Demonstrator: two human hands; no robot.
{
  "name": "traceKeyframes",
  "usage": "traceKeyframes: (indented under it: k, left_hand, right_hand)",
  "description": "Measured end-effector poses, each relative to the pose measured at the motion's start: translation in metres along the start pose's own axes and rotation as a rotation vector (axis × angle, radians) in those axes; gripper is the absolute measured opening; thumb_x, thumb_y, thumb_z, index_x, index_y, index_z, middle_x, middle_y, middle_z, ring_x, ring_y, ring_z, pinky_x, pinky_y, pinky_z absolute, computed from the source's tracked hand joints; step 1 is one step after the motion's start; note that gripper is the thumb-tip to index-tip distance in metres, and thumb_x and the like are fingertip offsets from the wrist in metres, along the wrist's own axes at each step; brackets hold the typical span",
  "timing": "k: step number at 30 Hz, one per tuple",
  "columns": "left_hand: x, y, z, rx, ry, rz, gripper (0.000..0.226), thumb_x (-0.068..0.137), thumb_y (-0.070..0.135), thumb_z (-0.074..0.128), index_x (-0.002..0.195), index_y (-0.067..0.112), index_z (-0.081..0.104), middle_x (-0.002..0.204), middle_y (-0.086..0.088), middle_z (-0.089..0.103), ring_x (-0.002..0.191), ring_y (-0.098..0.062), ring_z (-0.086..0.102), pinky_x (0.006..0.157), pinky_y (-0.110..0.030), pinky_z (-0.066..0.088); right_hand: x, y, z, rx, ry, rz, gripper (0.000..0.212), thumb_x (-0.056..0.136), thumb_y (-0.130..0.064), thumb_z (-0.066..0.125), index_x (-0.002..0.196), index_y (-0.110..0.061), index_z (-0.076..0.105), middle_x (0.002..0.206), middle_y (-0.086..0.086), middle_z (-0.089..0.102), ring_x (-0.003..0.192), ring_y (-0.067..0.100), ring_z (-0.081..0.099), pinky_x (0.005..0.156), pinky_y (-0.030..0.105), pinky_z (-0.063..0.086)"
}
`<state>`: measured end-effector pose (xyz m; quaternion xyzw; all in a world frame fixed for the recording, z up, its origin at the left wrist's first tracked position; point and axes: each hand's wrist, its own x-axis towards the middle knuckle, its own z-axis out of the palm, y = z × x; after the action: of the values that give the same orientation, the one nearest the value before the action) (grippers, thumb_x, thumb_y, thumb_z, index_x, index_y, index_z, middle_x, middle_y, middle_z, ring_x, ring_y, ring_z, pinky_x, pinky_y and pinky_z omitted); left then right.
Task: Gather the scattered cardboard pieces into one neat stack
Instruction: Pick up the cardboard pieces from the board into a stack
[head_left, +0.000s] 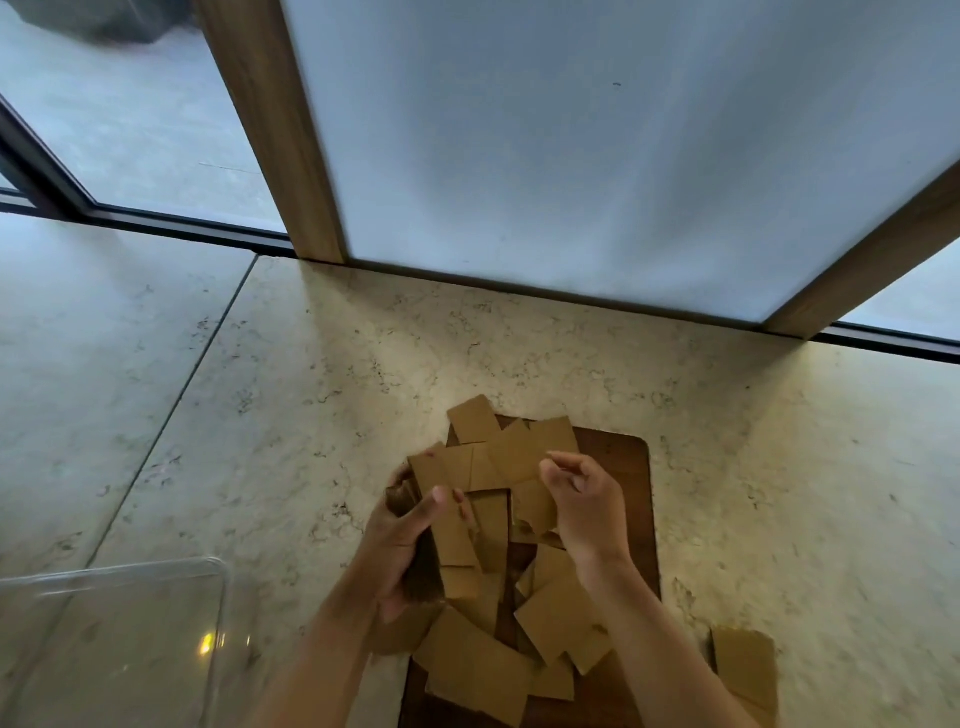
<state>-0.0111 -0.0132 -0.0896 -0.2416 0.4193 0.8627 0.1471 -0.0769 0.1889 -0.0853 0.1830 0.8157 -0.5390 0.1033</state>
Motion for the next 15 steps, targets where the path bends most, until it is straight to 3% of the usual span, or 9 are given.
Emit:
traceKeyframes:
  k: [1, 4, 6, 7, 9, 11, 13, 15]
  left_hand:
    - [0.001, 0.001, 0.005, 0.030, 0.008, 0.016, 0.100, 0.055, 0.042, 0.101, 0.141, 0.024, 0.053, 0.112, -0.022, 0.076, 0.095, -0.041, 0.076, 0.075, -0.052, 0.064]
    - [0.007, -0.007, 0.018, 0.107, 0.041, 0.037, 0.089, 0.062, 0.035, 0.098, 0.140, 0.025, 0.056, 0.120, -0.021, 0.075, 0.104, -0.042, 0.075, 0.077, -0.054, 0.064]
    - [0.012, -0.012, 0.021, 0.132, 0.093, 0.030, 0.076, 0.068, 0.027, 0.089, 0.137, 0.027, 0.059, 0.113, -0.020, 0.077, 0.096, -0.040, 0.077, 0.072, -0.050, 0.064]
    - [0.013, -0.015, 0.019, 0.131, 0.118, 0.018, 0.073, 0.068, 0.025, 0.086, 0.137, 0.027, 0.058, 0.111, -0.020, 0.078, 0.093, -0.039, 0.078, 0.069, -0.049, 0.064]
    - [0.012, -0.015, 0.015, 0.117, 0.124, 0.006, 0.074, 0.069, 0.022, 0.083, 0.138, 0.027, 0.056, 0.113, -0.023, 0.077, 0.097, -0.041, 0.077, 0.071, -0.052, 0.064]
    - [0.010, -0.015, 0.010, 0.088, 0.100, 0.027, 0.073, 0.072, 0.021, 0.084, 0.138, 0.032, 0.056, 0.116, -0.023, 0.077, 0.102, -0.042, 0.076, 0.074, -0.054, 0.064]
    - [0.009, -0.013, 0.007, 0.063, 0.085, 0.047, 0.074, 0.071, 0.024, 0.087, 0.137, 0.038, 0.058, 0.115, -0.022, 0.077, 0.101, -0.040, 0.077, 0.072, -0.050, 0.064]
    - [0.007, -0.011, 0.004, 0.064, 0.093, 0.059, 0.076, 0.066, 0.032, 0.091, 0.135, 0.042, 0.059, 0.112, -0.023, 0.078, 0.098, -0.037, 0.078, 0.070, -0.047, 0.064]
  right_hand:
    - [-0.008, -0.004, 0.003, 0.058, -0.017, 0.049, 0.014, 0.094, -0.036, 0.072, 0.104, -0.026, 0.072, 0.100, -0.009, 0.075, 0.093, 0.005, 0.071, 0.083, 0.025, 0.060]
    - [-0.031, -0.005, 0.021, 0.078, -0.233, 0.126, 0.022, 0.096, -0.047, 0.064, 0.094, -0.027, 0.073, 0.083, -0.006, 0.076, 0.074, 0.006, 0.073, 0.065, 0.021, 0.059]
    - [-0.023, -0.003, 0.021, -0.008, -0.109, 0.076, 0.033, 0.100, -0.048, 0.056, 0.084, -0.025, 0.074, 0.075, 0.004, 0.074, 0.060, 0.010, 0.066, 0.060, 0.023, 0.054]
    - [-0.010, 0.000, 0.016, -0.096, 0.041, 0.037, 0.035, 0.101, -0.046, 0.055, 0.083, -0.023, 0.073, 0.074, 0.006, 0.072, 0.064, 0.011, 0.062, 0.065, 0.026, 0.055]
    - [0.014, 0.000, 0.003, -0.361, 0.234, 0.014, 0.034, 0.096, -0.049, 0.062, 0.105, -0.018, 0.071, 0.105, 0.009, 0.068, 0.098, 0.018, 0.061, 0.089, 0.034, 0.052]
    - [0.028, 0.003, 0.000, -0.654, 0.175, 0.072, 0.064, 0.087, -0.058, 0.070, 0.134, -0.016, 0.057, 0.131, 0.011, 0.055, 0.123, 0.028, 0.051, 0.104, 0.043, 0.043]
    - [0.036, 0.009, 0.000, -0.699, 0.179, 0.041, 0.062, 0.085, -0.052, 0.075, 0.132, -0.016, 0.058, 0.128, 0.009, 0.058, 0.119, 0.027, 0.053, 0.103, 0.043, 0.043]
    - [0.043, 0.008, -0.007, -0.509, 0.281, -0.028, 0.036, 0.089, -0.035, 0.076, 0.117, -0.015, 0.065, 0.115, 0.006, 0.066, 0.104, 0.023, 0.060, 0.092, 0.038, 0.048]
